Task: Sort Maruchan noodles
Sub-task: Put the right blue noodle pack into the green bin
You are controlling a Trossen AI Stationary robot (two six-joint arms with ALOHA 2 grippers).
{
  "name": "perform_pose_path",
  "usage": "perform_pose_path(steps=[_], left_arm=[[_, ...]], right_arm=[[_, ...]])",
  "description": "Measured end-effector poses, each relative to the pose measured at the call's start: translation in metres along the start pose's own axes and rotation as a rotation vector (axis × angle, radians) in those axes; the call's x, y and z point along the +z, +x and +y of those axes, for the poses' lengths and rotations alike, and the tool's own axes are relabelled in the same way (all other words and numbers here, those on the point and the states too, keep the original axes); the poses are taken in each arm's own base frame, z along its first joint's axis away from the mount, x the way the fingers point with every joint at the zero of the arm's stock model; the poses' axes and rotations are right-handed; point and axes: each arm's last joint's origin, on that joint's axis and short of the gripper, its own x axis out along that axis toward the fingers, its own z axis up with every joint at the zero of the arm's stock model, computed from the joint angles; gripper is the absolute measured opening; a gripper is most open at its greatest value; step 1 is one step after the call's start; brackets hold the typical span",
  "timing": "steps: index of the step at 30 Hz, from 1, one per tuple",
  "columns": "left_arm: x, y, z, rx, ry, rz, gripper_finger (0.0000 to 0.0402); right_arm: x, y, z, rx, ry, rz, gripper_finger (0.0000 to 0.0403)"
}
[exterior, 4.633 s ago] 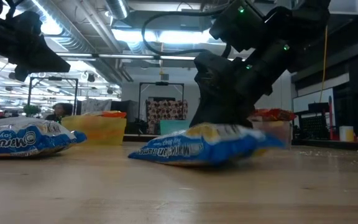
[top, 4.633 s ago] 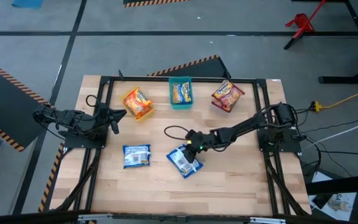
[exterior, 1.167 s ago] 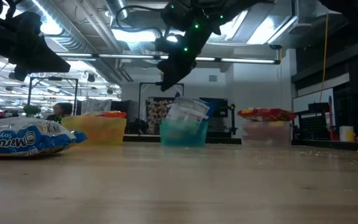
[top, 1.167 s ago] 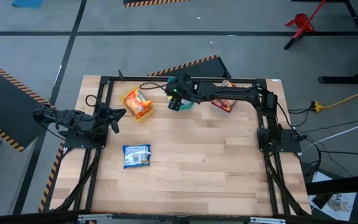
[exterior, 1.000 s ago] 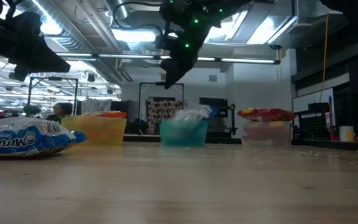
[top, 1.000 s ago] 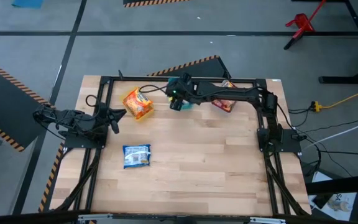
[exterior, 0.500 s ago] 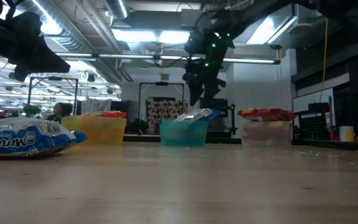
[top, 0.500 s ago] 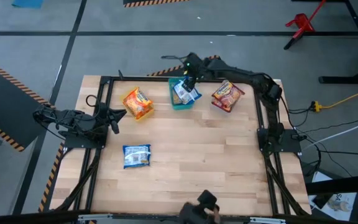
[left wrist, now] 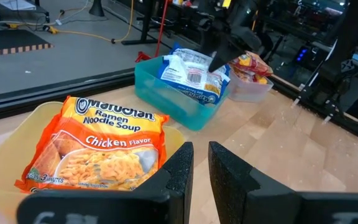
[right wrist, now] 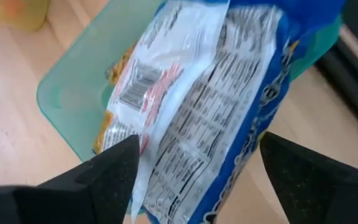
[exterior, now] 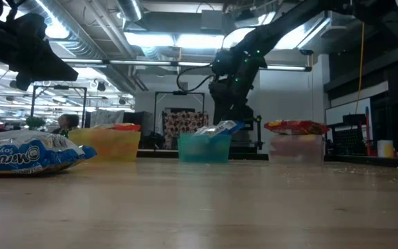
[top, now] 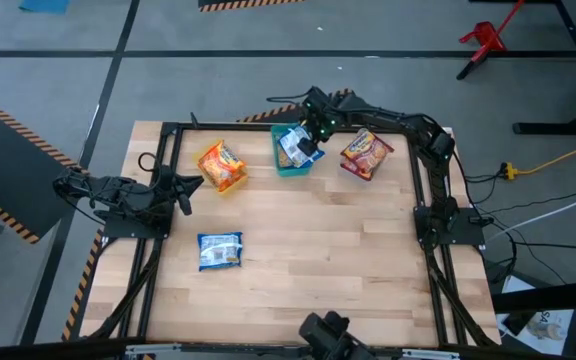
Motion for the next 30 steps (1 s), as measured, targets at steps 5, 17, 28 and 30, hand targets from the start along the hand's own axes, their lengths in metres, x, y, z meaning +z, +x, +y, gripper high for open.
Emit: perform_pose_path(steps=[5,17,28,30], left_arm=[[0.0,0.0,0.0,0.0,0.0,0.0,0.0044],[0.0,0.0,0.0,0.0,-0.004,0.0,0.0044],[0.0,0.0,0.0,0.0,-0.004,0.0,0.0044],[0.0,0.0,0.0,0.0,-0.003,0.0,0.0044]], right_arm=[[-0.005,0.005,-0.001,0.014,0.005,0.019,0.0272],[-0.004,-0.001,0.001,0.016,0.006,0.008,0.0086],[0.017,-0.048,0.028,-0.272,-0.067,-0.012,0.0076],[0.02,-0.057,0.039,-0.353,-0.091,-0.027,0.0076]])
